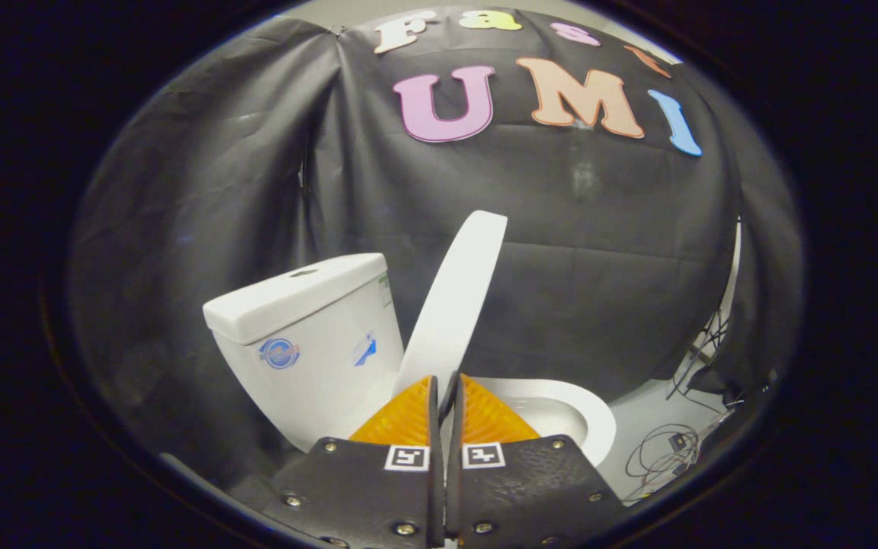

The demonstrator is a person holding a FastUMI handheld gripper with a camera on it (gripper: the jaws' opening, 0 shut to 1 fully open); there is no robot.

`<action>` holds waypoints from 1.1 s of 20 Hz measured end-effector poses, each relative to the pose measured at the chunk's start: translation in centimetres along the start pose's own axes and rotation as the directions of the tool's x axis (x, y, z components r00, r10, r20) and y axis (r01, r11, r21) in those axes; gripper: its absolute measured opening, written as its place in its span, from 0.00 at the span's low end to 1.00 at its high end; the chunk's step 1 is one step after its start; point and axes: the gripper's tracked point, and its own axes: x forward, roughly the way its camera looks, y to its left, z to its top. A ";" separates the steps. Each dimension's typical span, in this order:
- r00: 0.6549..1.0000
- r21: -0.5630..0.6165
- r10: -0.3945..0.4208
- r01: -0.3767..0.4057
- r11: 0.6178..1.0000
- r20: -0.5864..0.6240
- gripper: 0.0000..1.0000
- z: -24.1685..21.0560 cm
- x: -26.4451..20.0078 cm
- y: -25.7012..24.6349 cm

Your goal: Open the toilet lid.

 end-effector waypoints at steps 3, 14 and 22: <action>1.000 -0.006 0.016 -0.016 1.000 0.022 0.02 0.8 0.3 1.6; 0.992 -0.075 0.107 -0.103 0.992 0.059 0.02 2.2 1.6 9.7; 0.981 -0.084 0.188 -0.183 0.979 0.047 0.02 2.3 3.0 13.7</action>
